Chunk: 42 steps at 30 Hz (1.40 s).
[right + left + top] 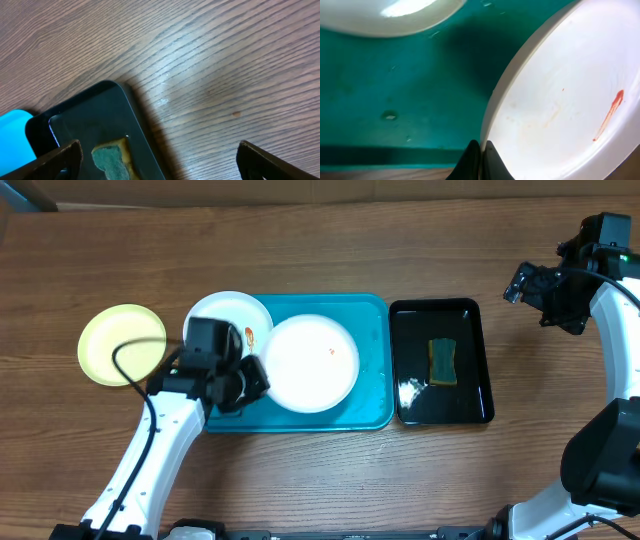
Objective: Clean dirty plates on tray and stack at the side
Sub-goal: 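Slide the white plate right to the tray center with the left gripper, then reach the right gripper into the black tray toward the sponge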
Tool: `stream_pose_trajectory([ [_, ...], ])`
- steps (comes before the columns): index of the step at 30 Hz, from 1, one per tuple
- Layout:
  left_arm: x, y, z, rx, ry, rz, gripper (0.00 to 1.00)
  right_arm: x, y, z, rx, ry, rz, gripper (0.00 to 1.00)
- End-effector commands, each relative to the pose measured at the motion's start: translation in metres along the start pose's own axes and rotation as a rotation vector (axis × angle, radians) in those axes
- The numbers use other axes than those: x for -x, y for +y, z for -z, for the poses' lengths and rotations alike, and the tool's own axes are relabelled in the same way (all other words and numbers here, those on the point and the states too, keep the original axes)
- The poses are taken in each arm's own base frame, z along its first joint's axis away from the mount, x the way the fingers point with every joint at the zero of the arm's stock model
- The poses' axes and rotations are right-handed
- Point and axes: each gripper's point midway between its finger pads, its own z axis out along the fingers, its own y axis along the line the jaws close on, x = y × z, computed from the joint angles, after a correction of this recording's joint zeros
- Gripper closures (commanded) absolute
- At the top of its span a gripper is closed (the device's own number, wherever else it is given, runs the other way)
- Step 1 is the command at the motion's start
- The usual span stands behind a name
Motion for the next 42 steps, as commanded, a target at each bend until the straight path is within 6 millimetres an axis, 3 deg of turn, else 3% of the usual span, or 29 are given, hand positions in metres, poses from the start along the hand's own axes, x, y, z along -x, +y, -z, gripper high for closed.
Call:
stream_pose_trajectory([
  [1,0.015,-0.026,0.005,0.018,-0.055,-0.138,0.96,0.005,0.000,0.008,0.005,-0.028,-0.005,0.00],
  [9,0.036,-0.040,-0.032,0.087,0.004,-0.240,0.96,0.005,0.000,0.008,0.005,-0.028,-0.005,0.00],
  [15,0.052,-0.020,-0.067,0.217,0.011,-0.250,0.96,0.005,0.000,0.008,0.005,-0.028,-0.005,0.00],
  [26,0.043,-0.003,-0.101,0.258,0.085,-0.263,0.95,0.005,0.000,0.008,0.005,-0.028,-0.005,0.00],
  [28,0.041,-0.002,-0.104,0.261,0.097,-0.292,0.72,0.005,0.000,0.008,0.005,-0.028,-0.005,0.00],
  [29,0.041,-0.001,-0.104,0.261,0.101,-0.320,0.44,0.005,0.000,0.008,0.005,-0.028,-0.005,0.00],
  [30,0.042,-0.002,-0.104,0.258,0.104,-0.361,0.28,0.005,0.000,0.008,0.005,-0.028,-0.005,0.00],
  [31,0.043,-0.003,-0.105,0.252,0.101,-0.392,0.24,0.005,0.000,0.008,0.005,-0.028,-0.005,0.00],
  [32,0.046,-0.005,-0.105,0.246,0.093,-0.410,0.24,0.005,0.000,0.008,0.005,-0.028,-0.005,0.00],
  [36,0.049,-0.012,-0.107,0.215,0.079,-0.422,0.44,0.005,0.001,0.008,0.015,-0.026,-0.007,0.00],
  [38,0.046,-0.013,-0.107,0.207,0.086,-0.424,0.47,0.000,0.013,0.009,0.085,-0.002,-0.011,0.00],
  [40,0.043,-0.015,-0.108,0.200,0.095,-0.426,0.46,-0.019,0.032,0.012,0.202,0.087,-0.026,0.00],
  [42,0.041,-0.016,-0.109,0.197,0.102,-0.430,0.47,-0.033,0.036,0.015,0.227,0.148,-0.041,0.00],
])
